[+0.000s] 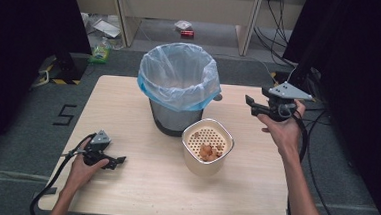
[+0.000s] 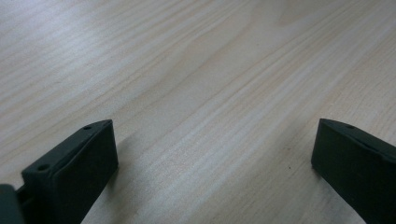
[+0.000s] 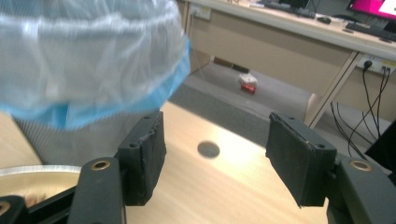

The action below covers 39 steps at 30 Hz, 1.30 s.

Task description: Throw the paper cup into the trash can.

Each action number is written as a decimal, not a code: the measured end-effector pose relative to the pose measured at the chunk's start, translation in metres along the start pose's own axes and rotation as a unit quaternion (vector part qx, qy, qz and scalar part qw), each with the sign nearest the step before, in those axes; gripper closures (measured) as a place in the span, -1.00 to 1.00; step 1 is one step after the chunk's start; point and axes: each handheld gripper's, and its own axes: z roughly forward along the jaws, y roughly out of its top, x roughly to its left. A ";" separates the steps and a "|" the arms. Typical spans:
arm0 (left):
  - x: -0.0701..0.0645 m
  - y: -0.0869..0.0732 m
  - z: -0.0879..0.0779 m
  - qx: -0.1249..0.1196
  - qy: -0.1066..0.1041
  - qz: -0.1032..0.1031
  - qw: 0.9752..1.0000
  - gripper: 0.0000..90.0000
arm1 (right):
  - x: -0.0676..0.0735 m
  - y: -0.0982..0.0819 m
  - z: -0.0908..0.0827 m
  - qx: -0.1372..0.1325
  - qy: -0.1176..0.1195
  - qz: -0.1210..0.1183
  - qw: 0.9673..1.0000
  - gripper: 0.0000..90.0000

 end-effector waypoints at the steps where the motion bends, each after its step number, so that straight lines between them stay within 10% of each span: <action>1: 0.000 0.000 0.000 0.000 0.000 0.000 1.000 -1.00 | 0.001 -0.004 -0.002 0.002 0.000 -0.003 1.000 -0.17; 39: 0.000 0.000 0.000 0.000 0.000 0.000 1.000 -1.00 | 0.037 -0.160 -0.018 0.111 0.016 0.027 0.993 -0.29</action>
